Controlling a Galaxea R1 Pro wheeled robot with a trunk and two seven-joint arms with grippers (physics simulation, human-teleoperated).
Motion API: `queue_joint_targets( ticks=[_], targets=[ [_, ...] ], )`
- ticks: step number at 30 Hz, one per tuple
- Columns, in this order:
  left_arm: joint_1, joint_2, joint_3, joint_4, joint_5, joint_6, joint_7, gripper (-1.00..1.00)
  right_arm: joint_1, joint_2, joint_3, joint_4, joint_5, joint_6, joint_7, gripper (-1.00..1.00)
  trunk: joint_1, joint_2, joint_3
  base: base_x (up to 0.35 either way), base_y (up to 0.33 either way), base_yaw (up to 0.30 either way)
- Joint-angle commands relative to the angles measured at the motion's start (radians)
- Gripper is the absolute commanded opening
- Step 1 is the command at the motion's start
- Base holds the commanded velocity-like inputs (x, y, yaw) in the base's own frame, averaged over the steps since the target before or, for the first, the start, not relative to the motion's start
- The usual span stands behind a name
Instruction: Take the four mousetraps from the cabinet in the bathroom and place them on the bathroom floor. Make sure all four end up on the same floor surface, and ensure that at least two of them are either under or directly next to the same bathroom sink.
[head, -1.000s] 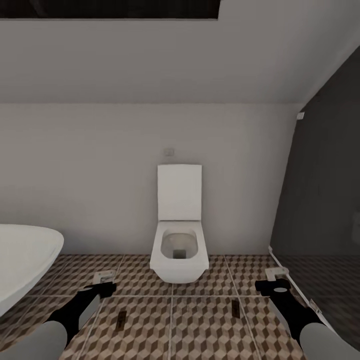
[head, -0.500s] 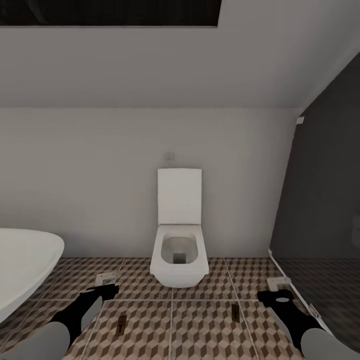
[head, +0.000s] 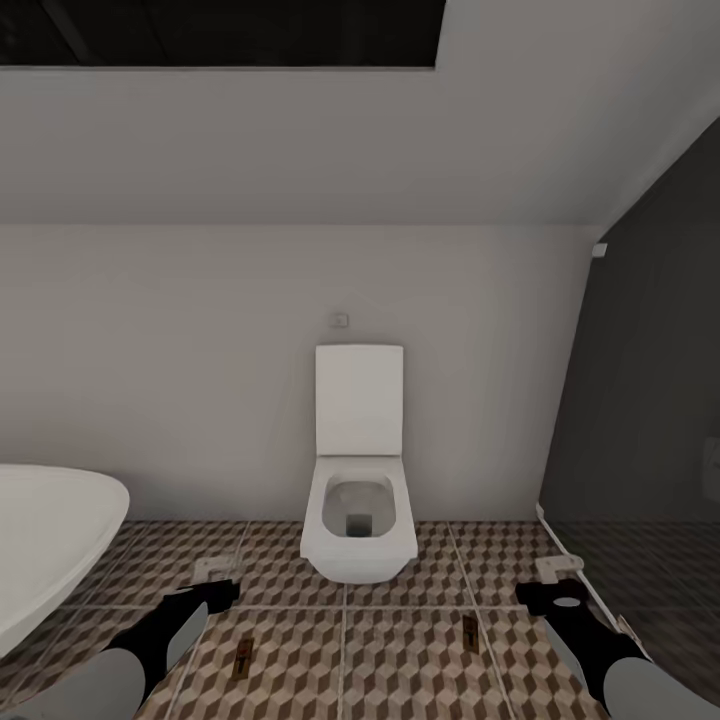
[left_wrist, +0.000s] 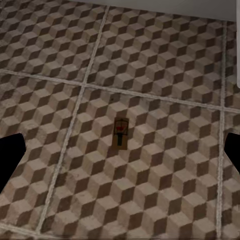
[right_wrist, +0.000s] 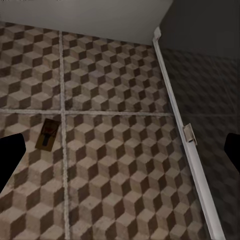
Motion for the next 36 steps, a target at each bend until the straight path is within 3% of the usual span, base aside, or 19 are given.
queue_joint_targets(
  ticks=[1, 10, 17, 20, 25, 36],
  targets=[
    [0.000, 0.001, -0.008, 0.010, 0.009, 0.005, 0.007, 1.00, 0.000, -0.001, 0.008, -0.001, 0.004, 0.008, -0.006, 1.00, -0.004, 0.007, 0.002, 0.000, 0.000, 0.000],
    [0.000, 0.003, -0.008, 0.155, 0.008, -0.105, 0.006, 1.00, 0.000, 0.000, 0.008, 0.073, 0.008, 0.002, -0.005, 1.00, -0.039, 0.070, 0.030, 0.000, 0.000, 0.000],
    [0.000, 0.002, -0.008, 0.207, 0.010, -0.113, 0.006, 1.00, 0.000, -0.003, 0.008, 0.098, 0.003, -0.012, -0.005, 1.00, -0.065, 0.119, 0.052, 0.000, 0.000, 0.000],
    [0.000, -0.001, -0.009, 0.268, 0.008, -0.115, 0.003, 1.00, 0.001, -0.004, 0.008, 0.205, 0.003, -0.113, -0.005, 1.00, -0.077, 0.140, 0.062, 0.000, 0.000, 0.000],
    [0.000, -0.004, -0.009, 0.297, 0.007, -0.117, 0.001, 1.00, 0.001, -0.006, 0.008, 0.277, 0.004, -0.181, -0.005, 1.00, -0.096, 0.175, 0.077, 0.000, 0.000, 0.000],
    [0.004, -0.006, -0.008, 0.313, 0.006, -0.117, -0.003, 1.00, -0.002, -0.015, 0.008, 0.318, 0.003, -0.223, -0.003, 1.00, -0.138, 0.252, 0.112, 0.000, 0.000, 0.000]
  ],
)
